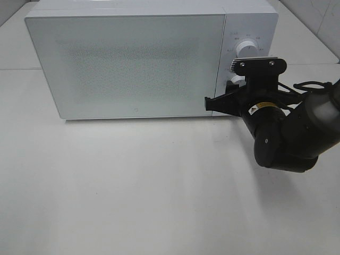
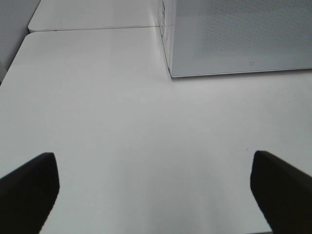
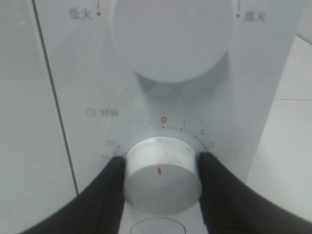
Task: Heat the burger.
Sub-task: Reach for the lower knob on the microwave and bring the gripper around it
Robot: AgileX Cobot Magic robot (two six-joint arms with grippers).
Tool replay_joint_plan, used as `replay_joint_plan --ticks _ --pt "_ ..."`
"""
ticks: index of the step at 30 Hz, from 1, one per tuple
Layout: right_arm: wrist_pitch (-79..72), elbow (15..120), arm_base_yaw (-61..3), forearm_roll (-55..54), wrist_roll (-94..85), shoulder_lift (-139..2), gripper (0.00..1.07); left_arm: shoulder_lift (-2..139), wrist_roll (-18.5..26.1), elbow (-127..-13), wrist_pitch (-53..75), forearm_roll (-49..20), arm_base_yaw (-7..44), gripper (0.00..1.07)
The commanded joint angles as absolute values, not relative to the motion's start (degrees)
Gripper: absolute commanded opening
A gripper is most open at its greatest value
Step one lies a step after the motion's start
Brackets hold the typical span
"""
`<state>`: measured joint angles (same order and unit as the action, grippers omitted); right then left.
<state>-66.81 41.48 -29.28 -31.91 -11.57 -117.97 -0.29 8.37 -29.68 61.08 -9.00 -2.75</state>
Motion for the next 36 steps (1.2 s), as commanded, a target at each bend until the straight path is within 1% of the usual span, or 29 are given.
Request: replay_joint_plan --ticks 1,3,9,11,12,14,16,17,18,19,20,22,23,26,28,29,31,36 --pt "-72.71 43.26 -29.22 -28.42 -12.66 -117.00 0.14 -1.15 7.91 -29.56 61.25 -9.57 -3.04 1.01" --pt "-72.71 43.26 -29.22 -28.13 -12.43 -117.00 0.09 -1.15 7.91 -29.56 61.25 -9.57 -3.04 1.01" --pt "-72.77 43.26 -29.22 -27.56 -10.14 -117.00 0.09 -1.15 7.91 -29.56 61.25 -9.57 -3.04 1.01" --pt "-72.88 43.26 -29.22 -26.13 -3.95 -117.00 0.09 -1.15 7.91 -29.56 61.25 -9.57 -3.04 1.01" --pt "-72.88 43.26 -29.22 -26.13 -3.95 -117.00 0.09 -1.15 7.91 -29.56 61.25 -9.57 -3.04 1.01" --pt "-72.94 43.26 -29.22 -25.04 4.24 -117.00 0.09 -1.15 7.91 -29.56 61.25 -9.57 -3.04 1.01" --pt "-72.94 43.26 -29.22 -25.04 7.79 -117.00 0.09 -1.15 7.91 -29.56 61.25 -9.57 -3.04 1.01" --pt "-72.94 43.26 -29.22 -25.04 14.84 -117.00 0.09 -1.15 7.91 -29.56 61.25 -9.57 -3.04 1.01" --pt "-72.94 43.26 -29.22 -25.04 14.84 -117.00 0.09 -1.15 7.91 -29.56 61.25 -9.57 -3.04 1.01" --pt "-72.94 43.26 -29.22 -25.04 19.14 -117.00 0.08 -1.15 7.91 -29.56 61.25 -9.57 -3.04 1.01" --pt "-72.99 43.26 -29.22 -24.92 28.07 -117.00 0.08 -1.15 7.91 -29.56 61.25 -9.57 -3.04 1.01" --pt "-73.05 43.26 -29.22 -24.75 31.63 -117.00 0.08 -1.15 7.91 -29.56 61.25 -9.57 -3.04 1.01" --pt "-73.74 43.26 -29.22 -23.95 40.05 -117.11 0.08 -1.15 7.91 -29.56 61.25 -9.57 -3.04 1.01" --pt "-74.43 43.26 -29.22 -23.72 43.09 -117.17 0.08 -1.15 7.91 -29.56 61.25 -9.57 -3.04 1.01" --pt "-76.66 43.26 -29.22 -22.69 55.75 -117.28 0.07 -1.15 7.91 -29.56 61.25 -9.57 -3.04 1.01" --pt "-76.66 43.26 -29.22 -22.69 55.75 -117.28 0.07 -1.15 7.91 -29.56 61.25 -9.57 -3.04 1.01" --pt "-78.15 43.26 -29.22 -22.40 62.11 -117.28 0.05 -1.15 7.91 -29.56 61.25 -9.57 -3.04 1.01" --pt "-80.84 43.26 -29.22 -22.29 67.55 -117.28 0.04 -1.15 7.91 -29.56 61.25 -9.57 -3.04 1.01"
